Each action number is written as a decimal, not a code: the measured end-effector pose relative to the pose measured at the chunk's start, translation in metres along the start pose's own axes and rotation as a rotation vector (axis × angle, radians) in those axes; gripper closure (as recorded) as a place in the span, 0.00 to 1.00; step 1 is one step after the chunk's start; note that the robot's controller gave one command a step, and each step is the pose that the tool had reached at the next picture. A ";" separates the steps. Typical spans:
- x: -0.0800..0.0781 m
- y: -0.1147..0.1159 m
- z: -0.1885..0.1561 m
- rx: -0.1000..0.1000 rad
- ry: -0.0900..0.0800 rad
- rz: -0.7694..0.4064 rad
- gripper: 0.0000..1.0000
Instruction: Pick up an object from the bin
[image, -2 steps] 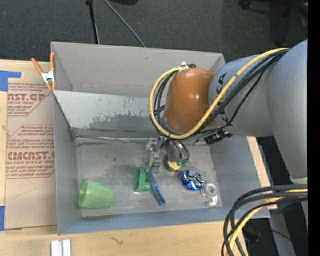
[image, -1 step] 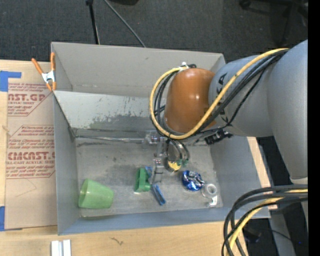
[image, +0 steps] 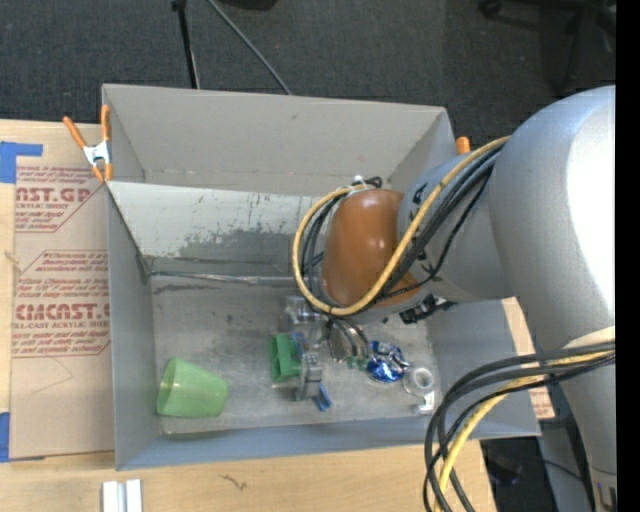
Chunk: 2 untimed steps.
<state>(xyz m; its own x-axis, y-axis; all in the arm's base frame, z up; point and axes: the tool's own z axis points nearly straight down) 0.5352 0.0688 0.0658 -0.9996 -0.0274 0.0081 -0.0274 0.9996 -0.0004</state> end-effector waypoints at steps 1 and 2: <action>-0.003 0.000 -0.004 -0.001 -0.009 0.000 1.00; 0.018 0.035 -0.125 -0.003 -0.016 -0.041 1.00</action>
Offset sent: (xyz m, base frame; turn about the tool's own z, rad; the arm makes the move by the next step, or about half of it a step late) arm 0.0000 0.0000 0.0000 0.0000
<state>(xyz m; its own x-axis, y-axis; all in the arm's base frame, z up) 0.5176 0.1034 0.1907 -0.9976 -0.0685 -0.0083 -0.0685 0.9976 0.0022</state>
